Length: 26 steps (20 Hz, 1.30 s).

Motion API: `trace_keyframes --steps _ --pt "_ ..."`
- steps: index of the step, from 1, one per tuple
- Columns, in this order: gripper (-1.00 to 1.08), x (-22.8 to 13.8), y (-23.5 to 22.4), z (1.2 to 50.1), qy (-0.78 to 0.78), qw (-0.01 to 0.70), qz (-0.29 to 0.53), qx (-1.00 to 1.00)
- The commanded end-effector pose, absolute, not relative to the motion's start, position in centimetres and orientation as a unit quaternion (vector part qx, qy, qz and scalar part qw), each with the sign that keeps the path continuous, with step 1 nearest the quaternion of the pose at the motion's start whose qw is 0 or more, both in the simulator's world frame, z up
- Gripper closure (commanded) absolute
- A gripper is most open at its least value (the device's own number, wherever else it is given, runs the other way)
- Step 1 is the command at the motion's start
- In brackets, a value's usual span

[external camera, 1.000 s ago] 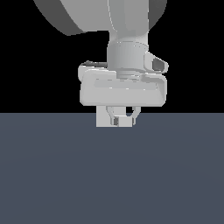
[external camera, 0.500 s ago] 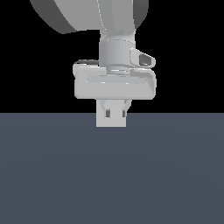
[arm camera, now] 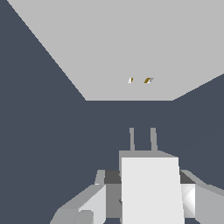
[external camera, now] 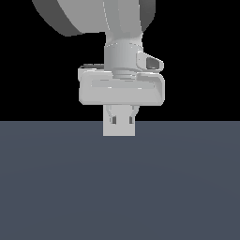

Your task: Plug the charger into the wall socket.

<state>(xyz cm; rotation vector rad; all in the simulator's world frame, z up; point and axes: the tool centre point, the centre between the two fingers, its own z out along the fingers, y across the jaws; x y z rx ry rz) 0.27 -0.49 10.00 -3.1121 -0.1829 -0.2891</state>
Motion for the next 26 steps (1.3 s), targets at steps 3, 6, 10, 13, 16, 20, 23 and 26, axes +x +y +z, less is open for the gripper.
trace_keyframes --steps 3,6,10,13,16,20,23,26 --pt "1.08 0.3 -0.5 10.0 -0.058 0.005 -0.092 -0.994" --pt "1.08 0.4 -0.5 10.0 -0.058 0.005 -0.092 -0.994" --pt "1.08 1.2 -0.4 10.0 -0.058 0.005 -0.092 -0.994" --pt "1.08 2.1 -0.3 10.0 -0.058 0.005 -0.092 -0.994" --pt "1.08 3.3 -0.1 10.0 -0.058 0.005 -0.092 -0.994" --pt "1.08 4.5 0.0 10.0 -0.058 0.005 -0.092 -0.994" --pt "1.08 5.0 0.1 10.0 -0.058 0.005 -0.092 -0.994" --pt "1.08 5.2 0.1 10.0 -0.058 0.005 -0.092 -0.994"
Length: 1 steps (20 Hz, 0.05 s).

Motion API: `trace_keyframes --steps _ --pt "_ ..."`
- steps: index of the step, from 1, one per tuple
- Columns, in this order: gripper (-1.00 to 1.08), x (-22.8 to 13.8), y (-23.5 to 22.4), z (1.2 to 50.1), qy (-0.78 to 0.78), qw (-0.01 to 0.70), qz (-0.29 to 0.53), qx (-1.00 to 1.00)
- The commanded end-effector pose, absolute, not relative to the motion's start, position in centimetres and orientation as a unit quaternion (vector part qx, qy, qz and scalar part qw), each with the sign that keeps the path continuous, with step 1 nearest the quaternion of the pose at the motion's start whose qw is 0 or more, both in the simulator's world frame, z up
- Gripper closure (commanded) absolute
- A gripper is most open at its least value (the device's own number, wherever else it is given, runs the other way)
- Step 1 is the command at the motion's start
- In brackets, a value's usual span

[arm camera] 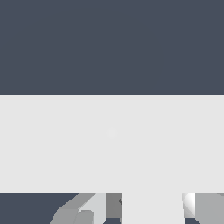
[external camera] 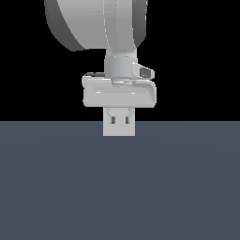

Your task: Plug the charger into the wall socket.

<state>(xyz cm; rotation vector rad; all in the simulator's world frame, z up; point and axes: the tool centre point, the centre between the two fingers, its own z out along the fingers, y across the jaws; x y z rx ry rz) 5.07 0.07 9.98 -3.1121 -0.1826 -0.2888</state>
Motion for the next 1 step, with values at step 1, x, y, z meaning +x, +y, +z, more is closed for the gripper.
trace_keyframes --steps 1 --pt "1.08 5.24 0.08 10.00 -0.058 0.005 -0.092 -0.994"
